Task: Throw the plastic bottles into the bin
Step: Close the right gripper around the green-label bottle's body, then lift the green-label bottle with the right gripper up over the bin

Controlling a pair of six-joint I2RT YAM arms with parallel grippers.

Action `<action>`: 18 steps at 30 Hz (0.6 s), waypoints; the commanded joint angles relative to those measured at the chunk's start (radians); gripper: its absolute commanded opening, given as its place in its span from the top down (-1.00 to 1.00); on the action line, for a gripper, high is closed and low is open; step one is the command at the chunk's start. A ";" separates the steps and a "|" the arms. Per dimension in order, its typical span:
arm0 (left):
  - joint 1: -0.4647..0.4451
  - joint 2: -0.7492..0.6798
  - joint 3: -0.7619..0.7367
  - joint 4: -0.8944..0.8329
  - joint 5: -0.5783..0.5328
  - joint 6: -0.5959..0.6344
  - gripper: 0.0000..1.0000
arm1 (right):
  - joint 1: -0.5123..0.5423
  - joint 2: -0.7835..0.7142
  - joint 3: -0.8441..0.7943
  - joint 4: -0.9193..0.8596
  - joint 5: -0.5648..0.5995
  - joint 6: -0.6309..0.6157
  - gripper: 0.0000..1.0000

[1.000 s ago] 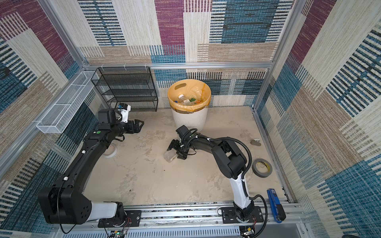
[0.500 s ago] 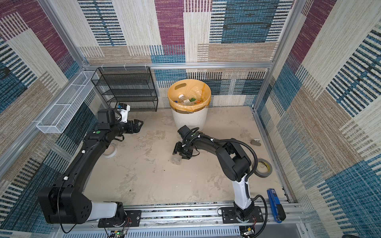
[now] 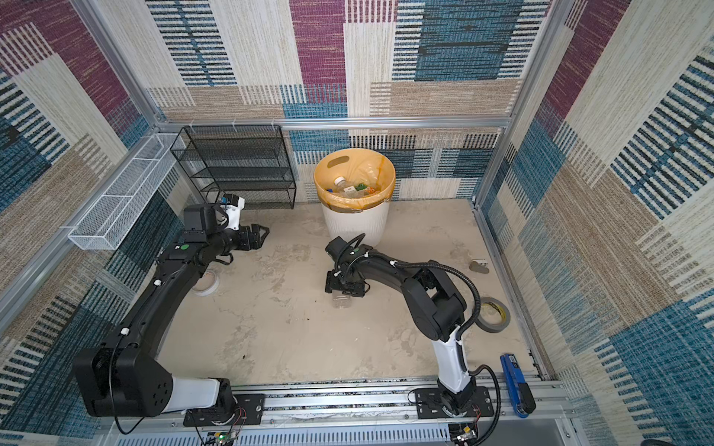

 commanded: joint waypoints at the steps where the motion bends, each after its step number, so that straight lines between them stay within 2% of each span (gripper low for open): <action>1: 0.001 0.001 -0.004 0.010 0.014 -0.035 -0.65 | 0.000 0.005 0.015 -0.044 0.117 -0.049 -0.58; 7: 0.003 0.003 -0.004 0.013 0.022 -0.038 -0.64 | 0.004 -0.020 0.011 -0.076 0.229 -0.093 -0.32; 10: 0.003 0.004 -0.005 0.011 0.024 -0.038 -0.64 | 0.004 -0.031 -0.008 -0.059 0.213 -0.110 -0.07; 18: 0.003 0.017 -0.013 0.028 0.050 -0.043 -0.63 | 0.003 -0.118 -0.060 0.018 0.175 -0.198 0.09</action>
